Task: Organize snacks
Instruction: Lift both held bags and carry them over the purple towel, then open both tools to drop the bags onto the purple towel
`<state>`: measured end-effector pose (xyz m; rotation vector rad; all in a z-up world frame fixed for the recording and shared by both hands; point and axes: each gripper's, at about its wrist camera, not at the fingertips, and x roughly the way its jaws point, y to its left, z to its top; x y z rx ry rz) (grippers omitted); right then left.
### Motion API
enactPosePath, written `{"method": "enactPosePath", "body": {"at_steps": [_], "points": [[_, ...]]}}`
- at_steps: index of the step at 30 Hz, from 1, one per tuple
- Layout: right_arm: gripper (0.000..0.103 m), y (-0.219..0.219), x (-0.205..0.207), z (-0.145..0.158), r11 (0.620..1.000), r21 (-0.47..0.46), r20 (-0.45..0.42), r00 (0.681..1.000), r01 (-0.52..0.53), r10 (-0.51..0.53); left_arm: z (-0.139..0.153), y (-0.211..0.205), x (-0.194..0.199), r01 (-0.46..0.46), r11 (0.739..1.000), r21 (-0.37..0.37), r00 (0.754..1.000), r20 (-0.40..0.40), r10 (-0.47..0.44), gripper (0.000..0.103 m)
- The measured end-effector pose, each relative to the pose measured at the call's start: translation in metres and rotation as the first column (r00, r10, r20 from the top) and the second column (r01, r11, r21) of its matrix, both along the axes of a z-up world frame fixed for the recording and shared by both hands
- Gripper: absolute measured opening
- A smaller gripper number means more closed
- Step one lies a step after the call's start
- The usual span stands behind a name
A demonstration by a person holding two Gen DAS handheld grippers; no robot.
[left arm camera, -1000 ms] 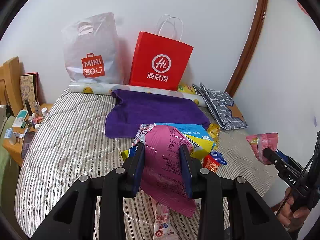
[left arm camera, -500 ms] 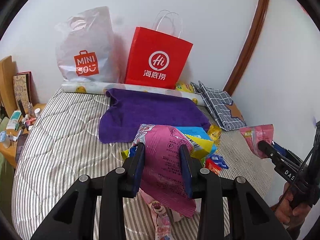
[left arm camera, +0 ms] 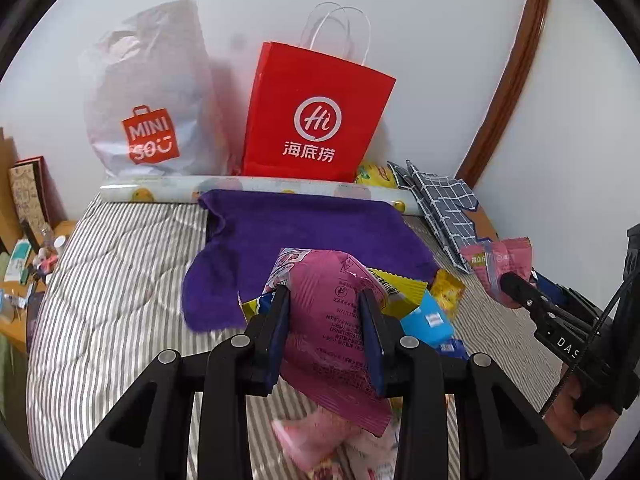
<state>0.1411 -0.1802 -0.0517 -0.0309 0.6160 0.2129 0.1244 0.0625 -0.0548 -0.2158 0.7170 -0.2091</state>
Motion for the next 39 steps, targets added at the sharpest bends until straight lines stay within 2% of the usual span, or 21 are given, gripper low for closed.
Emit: {"method": "enactPosePath", "body": {"at_steps": [14, 22, 30, 39], "points": [[0.046, 0.011, 0.075, 0.016, 0.999, 0.008, 0.019, 0.999, -0.037, 0.037, 0.018, -0.004, 0.071, 0.014, 0.999, 0.048, 1.0, -0.016, -0.013, 0.034], [0.046, 0.018, 0.119, 0.013, 0.999, 0.014, -0.002, 0.999, -0.052, 0.052, 0.019, 0.005, 0.116, -0.006, 0.998, 0.065, 0.999, -0.043, 0.009, 0.034], [0.046, 0.022, 0.165, -0.005, 0.998, 0.001, -0.063, 0.996, -0.06, 0.06, 0.003, 0.014, 0.164, -0.02, 0.998, 0.058, 0.996, -0.087, 0.025, 0.034], [0.046, 0.02, 0.203, -0.056, 0.998, -0.018, -0.206, 0.977, -0.061, 0.056, -0.04, 0.021, 0.206, -0.023, 0.998, 0.062, 0.986, -0.166, 0.033, 0.034]]}}
